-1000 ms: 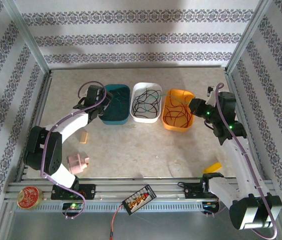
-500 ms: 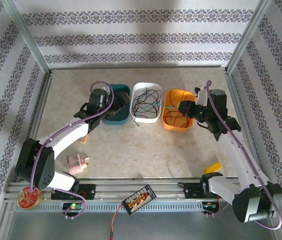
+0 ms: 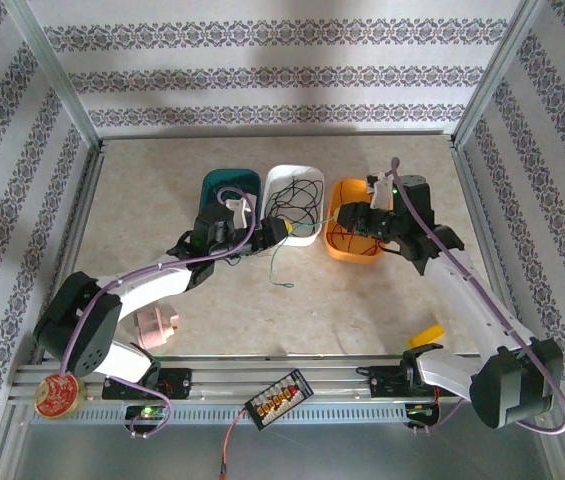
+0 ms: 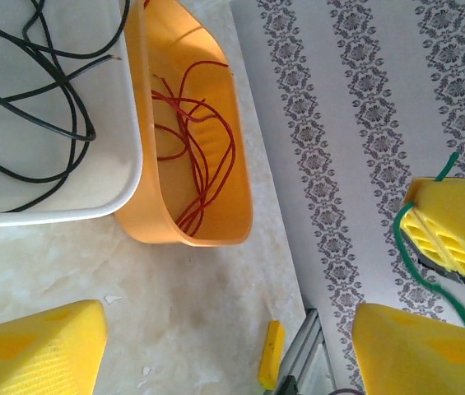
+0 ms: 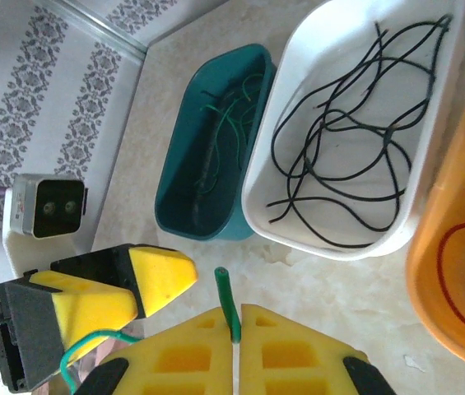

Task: Untangle the cables

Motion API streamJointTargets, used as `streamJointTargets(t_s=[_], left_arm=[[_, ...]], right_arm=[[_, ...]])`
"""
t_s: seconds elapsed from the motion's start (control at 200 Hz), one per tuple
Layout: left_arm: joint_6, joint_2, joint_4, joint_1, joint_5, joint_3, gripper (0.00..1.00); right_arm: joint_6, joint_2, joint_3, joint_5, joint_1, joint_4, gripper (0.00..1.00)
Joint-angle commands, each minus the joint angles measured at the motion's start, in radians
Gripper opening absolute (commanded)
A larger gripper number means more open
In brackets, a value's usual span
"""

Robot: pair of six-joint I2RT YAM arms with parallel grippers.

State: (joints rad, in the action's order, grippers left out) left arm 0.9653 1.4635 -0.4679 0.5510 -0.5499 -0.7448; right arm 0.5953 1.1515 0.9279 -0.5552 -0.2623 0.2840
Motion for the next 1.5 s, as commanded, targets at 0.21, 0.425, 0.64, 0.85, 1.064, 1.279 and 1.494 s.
streamJointTargets(t_s=[0.21,0.425,0.64,0.85,1.064,1.279,1.494], left_arm=[[-0.006,-0.051,-0.042,0.001,0.165,0.025,0.79],[-0.028,-0.193,-0.047,-0.043,0.198,0.132,0.81],[-0.071,-0.263,-0.053,-0.043,0.152,0.168,0.83],[-0.116,-0.281,0.006,-0.043,0.187,0.158,0.83],[-0.117,-0.247,-0.026,-0.043,0.152,0.141,0.70],[-0.094,-0.189,-0.064,-0.042,0.093,0.121,0.63],[-0.072,-0.159,-0.116,-0.030,0.095,0.133,0.29]], right_arm=[[0.047,0.010,0.023,0.082,0.003,-0.032,0.06],[0.055,-0.001,0.014,-0.008,0.085,-0.030,0.06],[0.065,0.012,0.015,-0.042,0.097,-0.040,0.06],[0.078,0.011,0.021,-0.067,0.095,-0.050,0.06],[0.084,0.010,0.024,-0.087,0.092,-0.051,0.06],[0.099,0.019,0.024,-0.084,0.079,-0.066,0.06],[0.115,0.028,0.025,-0.055,0.056,-0.076,0.05]])
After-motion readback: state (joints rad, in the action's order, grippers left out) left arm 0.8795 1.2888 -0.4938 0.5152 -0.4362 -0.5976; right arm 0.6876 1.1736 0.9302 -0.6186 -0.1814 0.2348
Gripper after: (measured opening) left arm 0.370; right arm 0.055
